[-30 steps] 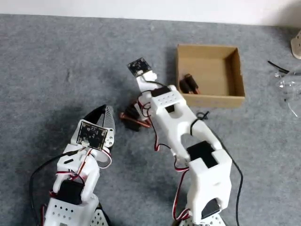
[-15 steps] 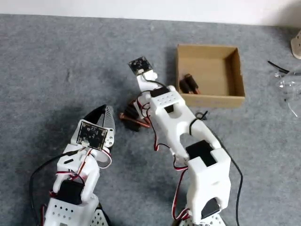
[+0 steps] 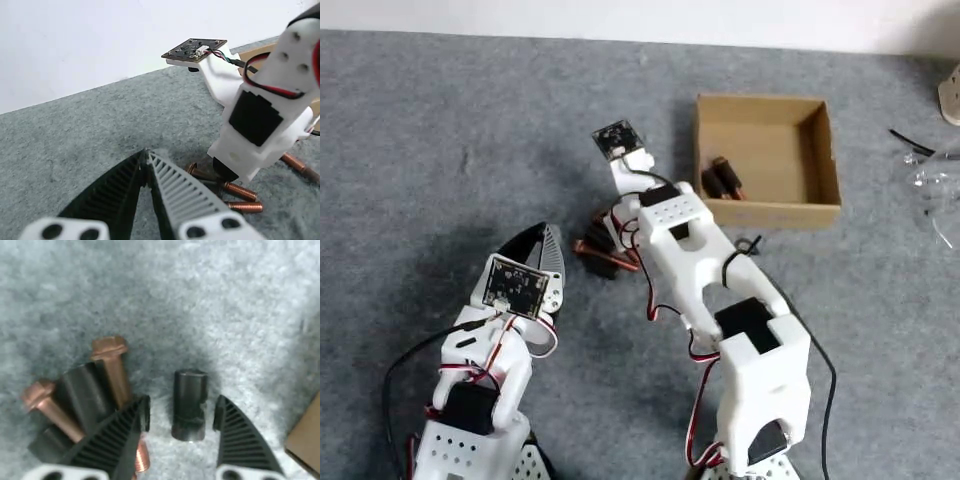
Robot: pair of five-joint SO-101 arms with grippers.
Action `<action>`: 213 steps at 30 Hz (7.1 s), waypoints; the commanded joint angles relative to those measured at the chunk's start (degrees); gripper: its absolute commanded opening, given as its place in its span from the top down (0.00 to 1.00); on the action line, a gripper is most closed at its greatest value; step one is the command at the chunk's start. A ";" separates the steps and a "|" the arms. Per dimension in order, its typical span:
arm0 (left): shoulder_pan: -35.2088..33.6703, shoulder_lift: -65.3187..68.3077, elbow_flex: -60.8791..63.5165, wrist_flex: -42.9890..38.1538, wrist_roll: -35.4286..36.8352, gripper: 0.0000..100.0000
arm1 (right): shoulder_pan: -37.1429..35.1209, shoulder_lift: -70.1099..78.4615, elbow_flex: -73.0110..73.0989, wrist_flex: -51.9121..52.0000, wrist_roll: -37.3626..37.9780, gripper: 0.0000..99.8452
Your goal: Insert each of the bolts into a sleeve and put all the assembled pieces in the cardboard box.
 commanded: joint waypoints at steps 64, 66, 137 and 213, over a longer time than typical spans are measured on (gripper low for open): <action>-0.57 -0.48 1.19 -0.09 -0.09 0.99 | 4.79 -72.92 62.99 -28.62 -0.09 0.99; -0.57 -0.48 1.19 -0.09 -0.09 0.99 | 6.73 -77.14 65.89 -28.53 -0.09 0.99; 27.03 107.82 -83.38 10.90 33.58 0.99 | 32.84 -127.69 93.58 -9.98 -0.44 0.99; 25.36 135.34 -129.71 71.38 15.21 1.00 | 32.75 -127.69 94.64 -12.35 -0.09 0.99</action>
